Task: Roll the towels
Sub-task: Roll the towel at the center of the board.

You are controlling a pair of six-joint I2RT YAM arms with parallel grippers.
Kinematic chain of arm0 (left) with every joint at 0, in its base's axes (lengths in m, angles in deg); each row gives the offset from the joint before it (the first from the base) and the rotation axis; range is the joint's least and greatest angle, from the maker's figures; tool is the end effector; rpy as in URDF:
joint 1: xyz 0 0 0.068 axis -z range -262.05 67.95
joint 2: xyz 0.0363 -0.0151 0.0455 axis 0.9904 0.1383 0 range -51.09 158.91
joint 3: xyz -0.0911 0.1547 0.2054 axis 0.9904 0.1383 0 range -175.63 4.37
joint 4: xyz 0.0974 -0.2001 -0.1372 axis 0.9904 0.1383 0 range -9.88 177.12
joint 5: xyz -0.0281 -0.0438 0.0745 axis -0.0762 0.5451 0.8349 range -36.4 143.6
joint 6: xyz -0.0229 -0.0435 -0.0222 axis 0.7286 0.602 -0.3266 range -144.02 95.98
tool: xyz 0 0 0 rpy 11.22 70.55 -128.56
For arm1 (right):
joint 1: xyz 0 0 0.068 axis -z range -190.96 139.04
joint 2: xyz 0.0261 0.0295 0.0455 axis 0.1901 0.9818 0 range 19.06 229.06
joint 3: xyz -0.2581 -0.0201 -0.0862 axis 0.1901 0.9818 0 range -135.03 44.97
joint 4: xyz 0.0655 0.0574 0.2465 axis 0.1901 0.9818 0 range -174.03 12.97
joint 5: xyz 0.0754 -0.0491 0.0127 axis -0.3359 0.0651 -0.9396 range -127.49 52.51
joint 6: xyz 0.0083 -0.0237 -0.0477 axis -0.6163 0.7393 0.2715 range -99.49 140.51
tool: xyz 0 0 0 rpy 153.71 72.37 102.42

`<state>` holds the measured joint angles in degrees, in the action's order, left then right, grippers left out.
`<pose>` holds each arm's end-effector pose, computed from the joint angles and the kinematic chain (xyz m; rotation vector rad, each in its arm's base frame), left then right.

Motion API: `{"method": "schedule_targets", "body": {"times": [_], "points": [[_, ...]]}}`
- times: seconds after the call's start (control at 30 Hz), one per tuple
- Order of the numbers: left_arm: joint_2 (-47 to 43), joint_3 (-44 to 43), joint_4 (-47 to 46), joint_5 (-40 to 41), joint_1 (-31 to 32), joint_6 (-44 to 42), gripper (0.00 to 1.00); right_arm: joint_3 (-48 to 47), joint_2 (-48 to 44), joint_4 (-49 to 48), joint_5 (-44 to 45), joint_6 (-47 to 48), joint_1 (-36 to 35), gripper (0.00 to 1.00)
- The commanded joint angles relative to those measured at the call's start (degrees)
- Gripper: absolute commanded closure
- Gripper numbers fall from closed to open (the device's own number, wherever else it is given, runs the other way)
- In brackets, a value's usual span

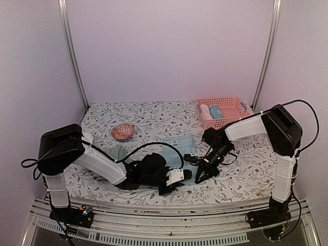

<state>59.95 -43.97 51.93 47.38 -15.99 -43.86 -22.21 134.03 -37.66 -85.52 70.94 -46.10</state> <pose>0.1467 -0.3403 0.1077 1.5638 1.5864 -0.5710 0.2573 0.2135 0.1141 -1.8885 2.1078 1.2632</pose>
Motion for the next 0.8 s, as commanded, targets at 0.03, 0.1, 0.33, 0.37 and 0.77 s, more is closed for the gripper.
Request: {"method": "schedule_targets", "body": {"times": [0.03, 0.1, 0.33, 0.37, 0.77], "points": [[0.34, -1.59, 3.99, -4.59, -1.25, 1.80, 0.93, -1.45, 1.47, 3.15, -1.71, 1.54, 0.58, 0.97], [0.00, -2.13, 5.91, -6.65, -2.03, 4.31, 0.96, -1.71, 1.76, 5.08, -2.41, 2.26, 0.63, 0.97], [-1.11, -3.29, 12.55, -19.99, -6.58, 14.51, 0.97, -1.73, 4.29, 11.85, -4.24, 1.86, 1.33, 0.97], [-1.03, -3.19, 12.57, -21.34, -7.28, 16.12, 0.97, -3.48, 4.96, 12.71, -4.71, 1.65, 1.50, 0.97], [8.39, -6.17, 12.27, -37.12, -13.77, 28.54, 0.98, -10.50, 13.13, 15.80, -3.42, -5.00, 2.79, 0.97]]}}
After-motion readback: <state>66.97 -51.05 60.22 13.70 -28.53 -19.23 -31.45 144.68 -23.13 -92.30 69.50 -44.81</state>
